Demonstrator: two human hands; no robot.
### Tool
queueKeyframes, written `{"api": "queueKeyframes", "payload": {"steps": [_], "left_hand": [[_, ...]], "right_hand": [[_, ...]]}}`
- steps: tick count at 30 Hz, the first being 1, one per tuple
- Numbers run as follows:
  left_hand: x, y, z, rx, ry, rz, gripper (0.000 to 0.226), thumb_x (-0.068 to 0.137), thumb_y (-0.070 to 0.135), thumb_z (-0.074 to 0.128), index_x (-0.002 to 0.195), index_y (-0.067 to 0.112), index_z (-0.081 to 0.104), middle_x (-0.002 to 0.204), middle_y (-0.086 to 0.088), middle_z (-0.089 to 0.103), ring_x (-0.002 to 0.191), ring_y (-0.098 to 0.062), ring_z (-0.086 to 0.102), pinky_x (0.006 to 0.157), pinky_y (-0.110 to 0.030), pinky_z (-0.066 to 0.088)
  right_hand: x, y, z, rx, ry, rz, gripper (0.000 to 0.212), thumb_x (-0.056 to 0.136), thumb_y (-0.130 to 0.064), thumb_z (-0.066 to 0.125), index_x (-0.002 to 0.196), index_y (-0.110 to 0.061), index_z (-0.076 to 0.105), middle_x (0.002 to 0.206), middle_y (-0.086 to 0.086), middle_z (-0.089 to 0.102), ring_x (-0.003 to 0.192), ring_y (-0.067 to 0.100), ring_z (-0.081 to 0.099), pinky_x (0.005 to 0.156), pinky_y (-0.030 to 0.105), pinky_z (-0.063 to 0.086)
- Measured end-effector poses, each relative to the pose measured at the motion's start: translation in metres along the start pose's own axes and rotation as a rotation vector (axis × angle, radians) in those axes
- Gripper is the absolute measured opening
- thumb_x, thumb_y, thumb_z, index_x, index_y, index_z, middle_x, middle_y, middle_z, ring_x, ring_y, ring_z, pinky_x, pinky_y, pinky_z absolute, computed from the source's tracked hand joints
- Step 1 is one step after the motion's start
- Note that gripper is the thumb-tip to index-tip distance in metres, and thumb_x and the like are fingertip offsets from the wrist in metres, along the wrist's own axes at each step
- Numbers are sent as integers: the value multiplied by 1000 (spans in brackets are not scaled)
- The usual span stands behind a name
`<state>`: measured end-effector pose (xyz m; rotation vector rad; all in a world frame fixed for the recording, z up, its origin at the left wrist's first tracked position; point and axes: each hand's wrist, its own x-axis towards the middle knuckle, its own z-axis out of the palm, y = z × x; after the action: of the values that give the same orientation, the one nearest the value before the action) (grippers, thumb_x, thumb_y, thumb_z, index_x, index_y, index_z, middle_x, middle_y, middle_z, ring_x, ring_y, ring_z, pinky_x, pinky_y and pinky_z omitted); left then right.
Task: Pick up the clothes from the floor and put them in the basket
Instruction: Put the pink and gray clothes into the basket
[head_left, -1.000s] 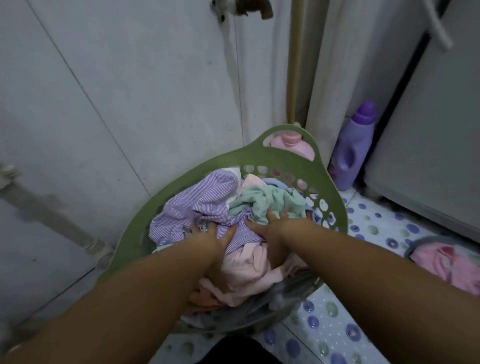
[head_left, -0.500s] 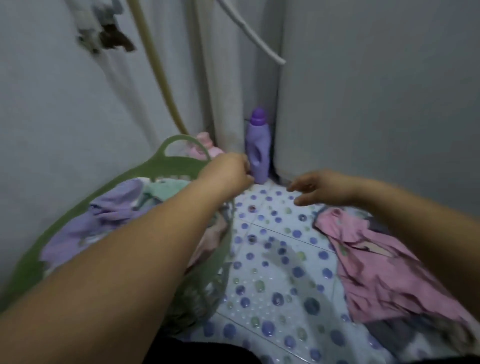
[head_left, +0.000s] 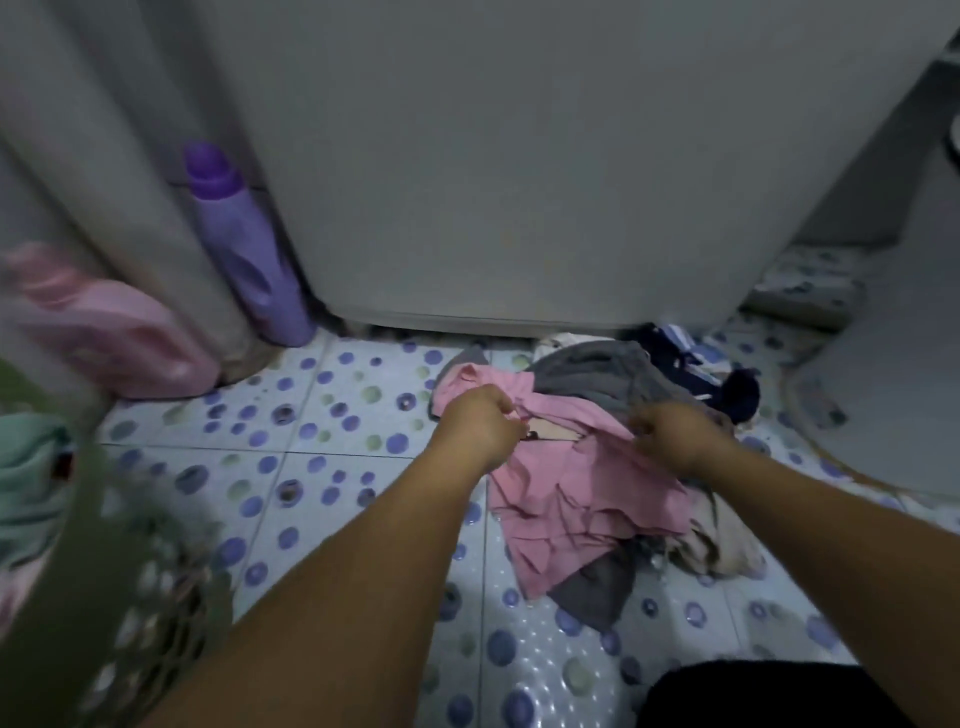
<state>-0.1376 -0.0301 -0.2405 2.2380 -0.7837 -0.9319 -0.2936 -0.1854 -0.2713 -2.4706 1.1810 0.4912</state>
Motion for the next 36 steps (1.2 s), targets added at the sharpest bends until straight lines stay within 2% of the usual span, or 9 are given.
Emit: {"api": "queueKeyframes", "payload": {"steps": [4, 9, 14, 20, 25, 28, 30, 33, 36], "left_hand": [[23, -11, 41, -143, -75, -102, 27, 87, 19, 64, 111, 7, 62, 115, -16, 65, 107, -33, 63, 89, -35, 51], [36, -25, 57, -118, -138, -134, 28, 86, 17, 67, 111, 7, 64, 113, -18, 66, 105, -32, 63, 91, -32, 51], [55, -26, 47, 45, -108, -5, 88, 78, 19, 75, 149, 21, 23, 144, -12, 40, 125, -29, 47, 102, -33, 42], [68, -25, 35, -63, 0, 44, 125, 62, 26, 86, 150, 39, -3, 157, -2, -1, 145, -31, 18, 116, -45, 29], [69, -31, 32, -216, 128, 43, 82, 63, 32, 84, 136, 24, 47, 142, -9, 36, 133, -32, 38, 111, -43, 38], [63, -27, 21, -409, 153, 50, 20, 76, 15, 75, 94, 17, 69, 92, -5, 67, 93, -25, 61, 79, -28, 50], [61, -24, 11, -558, 138, -1, 12, 83, 14, 67, 82, 25, 63, 86, -2, 68, 82, -22, 62, 66, -26, 48], [60, -21, -2, -820, 173, -106, 11, 88, 14, 59, 85, 25, 59, 91, -4, 66, 78, -20, 61, 60, -26, 47], [63, -16, -11, -1056, 283, -175, 12, 84, 10, 60, 88, 21, 60, 84, -1, 66, 71, -16, 60, 53, -20, 47]], "right_hand": [[31, 11, 41, -34, 188, 98, 39, 88, -47, 55, 110, -16, 59, 108, 10, 63, 100, 30, 60, 76, 32, 47], [53, 16, 57, -200, 314, 117, 30, 92, -38, 49, 108, -19, 65, 110, 9, 58, 106, 31, 55, 87, 36, 43], [49, -32, 12, 587, 281, -59, 13, 93, -28, 51, 87, -22, 61, 94, -3, 55, 93, 18, 53, 79, 28, 39], [13, -79, -67, 1370, 160, -360, 25, 95, -8, 48, 73, -19, 49, 48, -12, 58, 44, -2, 51, 45, 14, 40], [-14, -82, -109, 1876, 107, -605, 18, 95, -5, 42, 80, -8, 52, 70, 4, 61, 69, 14, 59, 70, 25, 53], [-19, -73, -122, 2015, 134, -663, 20, 95, -6, 40, 80, -7, 54, 73, 6, 61, 76, 18, 58, 83, 32, 52], [-16, -61, -124, 2062, 191, -631, 18, 95, -7, 42, 82, -8, 55, 77, 7, 63, 81, 20, 59, 92, 38, 50], [-2, -36, -112, 1837, 345, -298, 19, 93, -12, 49, 78, -19, 57, 72, 0, 62, 73, 15, 60, 74, 29, 50], [20, -10, -78, 1272, 392, 60, 9, 90, -17, 56, 89, -17, 65, 79, 3, 60, 83, 18, 51, 72, 30, 40]]}}
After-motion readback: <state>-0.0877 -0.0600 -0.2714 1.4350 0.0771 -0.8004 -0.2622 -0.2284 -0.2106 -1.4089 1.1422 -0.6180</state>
